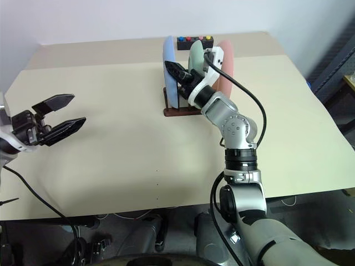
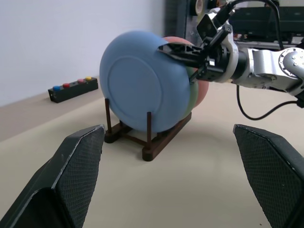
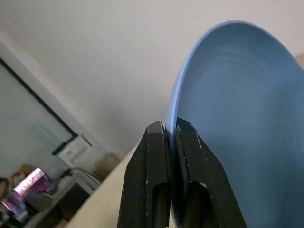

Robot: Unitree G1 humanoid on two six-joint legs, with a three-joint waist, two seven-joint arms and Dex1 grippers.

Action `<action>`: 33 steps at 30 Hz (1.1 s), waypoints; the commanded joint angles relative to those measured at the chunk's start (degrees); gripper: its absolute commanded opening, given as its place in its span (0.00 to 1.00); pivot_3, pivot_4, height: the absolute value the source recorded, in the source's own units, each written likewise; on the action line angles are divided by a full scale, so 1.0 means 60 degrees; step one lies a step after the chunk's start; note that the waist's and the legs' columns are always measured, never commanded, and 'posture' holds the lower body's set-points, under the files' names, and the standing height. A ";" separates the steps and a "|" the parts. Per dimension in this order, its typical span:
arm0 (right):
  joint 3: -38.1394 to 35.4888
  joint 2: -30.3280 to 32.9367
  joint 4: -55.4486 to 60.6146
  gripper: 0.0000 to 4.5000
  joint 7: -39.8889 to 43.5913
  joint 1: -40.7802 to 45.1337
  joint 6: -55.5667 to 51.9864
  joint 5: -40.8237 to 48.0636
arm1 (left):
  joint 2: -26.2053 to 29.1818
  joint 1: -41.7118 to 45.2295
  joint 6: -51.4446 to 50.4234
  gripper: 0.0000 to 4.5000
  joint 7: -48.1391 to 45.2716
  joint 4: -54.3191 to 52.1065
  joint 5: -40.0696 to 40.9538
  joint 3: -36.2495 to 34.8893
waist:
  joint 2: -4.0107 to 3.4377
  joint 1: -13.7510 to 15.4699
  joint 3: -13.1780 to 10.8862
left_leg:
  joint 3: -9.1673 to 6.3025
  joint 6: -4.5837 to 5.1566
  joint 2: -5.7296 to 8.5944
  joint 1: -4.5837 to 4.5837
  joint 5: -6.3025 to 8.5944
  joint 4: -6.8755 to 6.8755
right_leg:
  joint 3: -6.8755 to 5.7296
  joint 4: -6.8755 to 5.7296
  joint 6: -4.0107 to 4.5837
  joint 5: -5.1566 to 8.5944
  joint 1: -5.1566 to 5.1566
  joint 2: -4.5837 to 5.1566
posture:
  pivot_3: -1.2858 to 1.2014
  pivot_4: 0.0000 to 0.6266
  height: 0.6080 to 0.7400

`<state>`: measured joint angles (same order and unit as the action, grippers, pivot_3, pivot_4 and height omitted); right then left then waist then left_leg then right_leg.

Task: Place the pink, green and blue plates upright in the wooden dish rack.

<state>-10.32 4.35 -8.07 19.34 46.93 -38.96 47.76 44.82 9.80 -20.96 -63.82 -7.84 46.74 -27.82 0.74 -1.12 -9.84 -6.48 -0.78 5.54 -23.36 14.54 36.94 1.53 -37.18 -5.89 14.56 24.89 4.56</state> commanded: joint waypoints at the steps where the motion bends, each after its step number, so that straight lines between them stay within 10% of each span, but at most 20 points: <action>1: -0.0069 -0.0126 0.0159 0.23 0.0070 0.0170 0.0185 -0.0051 | 0.0018 0.0002 0.0134 1.00 0.0085 -0.0342 -0.0028 -0.0092 | 0.0000 0.0002 0.0000 | 0.0000 0.0000 0.0000 0.0000 0.0000 0.0001 | 0.0000 0.0000 0.0000 0.0000 0.0000 0.0000 | 0.52 0.24 1.00; 8: 0.0041 -0.0088 0.0299 1.00 0.0136 0.0290 0.0461 -0.0520 | 0.0007 0.0001 0.0071 1.00 0.0149 -0.0370 0.0018 -0.0064 | 0.0000 -0.0004 0.0000 | 0.0001 0.0000 0.0000 0.0000 0.0000 0.0001 | 0.0000 0.0000 0.0000 0.0000 0.0000 0.0000 | 0.52 0.24 1.00; 33: 0.0055 0.1044 0.2620 1.00 0.1484 0.0504 0.0753 -0.0384 | 0.0025 0.0487 -0.0040 1.00 0.0102 -0.0124 0.0066 0.0353 | 0.0000 0.0015 0.0000 | 0.0000 0.0001 0.0000 0.0000 0.0001 0.0001 | -0.0001 0.0001 0.0000 0.0000 0.0000 0.0000 | 0.52 0.24 1.00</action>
<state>-8.47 10.06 3.62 27.45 48.15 -36.35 44.10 44.69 11.70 -21.19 -63.08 -7.91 46.78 -25.30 0.74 -1.03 -9.84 -6.48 -0.78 5.54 -23.36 14.55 36.95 1.53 -37.17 -5.89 14.56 24.88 4.56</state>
